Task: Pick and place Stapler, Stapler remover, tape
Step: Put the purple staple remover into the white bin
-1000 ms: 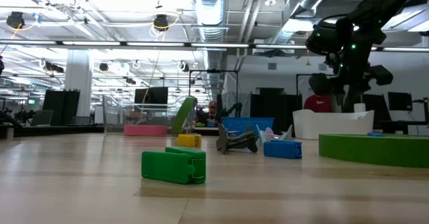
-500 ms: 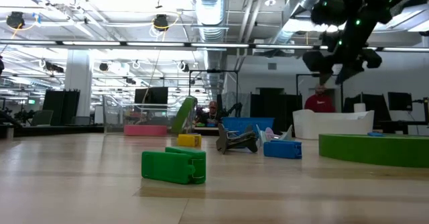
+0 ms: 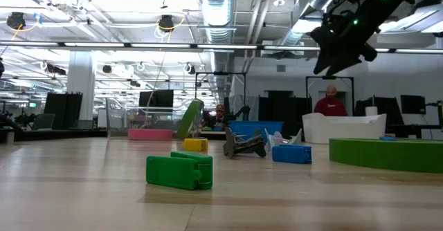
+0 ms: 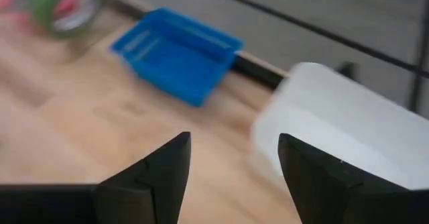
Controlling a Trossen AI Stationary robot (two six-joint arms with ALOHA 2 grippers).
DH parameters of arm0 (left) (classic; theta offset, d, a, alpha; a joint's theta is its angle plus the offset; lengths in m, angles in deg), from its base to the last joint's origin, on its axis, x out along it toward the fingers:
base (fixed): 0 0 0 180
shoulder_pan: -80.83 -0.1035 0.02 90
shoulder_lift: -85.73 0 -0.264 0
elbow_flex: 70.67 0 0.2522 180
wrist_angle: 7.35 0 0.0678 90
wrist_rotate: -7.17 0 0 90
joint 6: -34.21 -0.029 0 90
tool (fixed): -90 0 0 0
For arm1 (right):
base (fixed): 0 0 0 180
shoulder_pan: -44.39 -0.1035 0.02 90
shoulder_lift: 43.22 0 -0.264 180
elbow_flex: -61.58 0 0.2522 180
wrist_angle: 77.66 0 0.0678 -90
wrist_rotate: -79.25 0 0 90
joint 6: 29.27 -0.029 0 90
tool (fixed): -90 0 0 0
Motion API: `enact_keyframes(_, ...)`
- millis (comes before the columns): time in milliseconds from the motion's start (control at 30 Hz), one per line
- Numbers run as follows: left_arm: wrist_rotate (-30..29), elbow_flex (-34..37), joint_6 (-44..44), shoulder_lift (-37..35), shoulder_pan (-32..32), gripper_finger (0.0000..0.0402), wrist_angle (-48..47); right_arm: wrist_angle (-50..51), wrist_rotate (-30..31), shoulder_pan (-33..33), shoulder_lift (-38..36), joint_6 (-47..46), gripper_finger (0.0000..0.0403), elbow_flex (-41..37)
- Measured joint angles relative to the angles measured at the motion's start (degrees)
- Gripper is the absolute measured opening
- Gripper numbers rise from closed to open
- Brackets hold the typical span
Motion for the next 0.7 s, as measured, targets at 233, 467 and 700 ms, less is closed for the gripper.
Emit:
enact_keyframes(233,0.0,0.0,0.4,0.0,0.1,0.0182,0.0,-5.0,-7.7,-7.1,0.1,3.3,0.0216,0.1)
enact_keyframes(467,0.0,0.0,0.4,0.0,0.2,0.0182,0.0,-8.6,-11.3,-13.5,1.5,1.6,0.0206,0.1)
enact_keyframes(700,0.0,0.0,0.4,0.0,0.2,0.0182,0.0,-13.1,-11.5,-16.9,8.8,-0.2,0.0192,0.1)
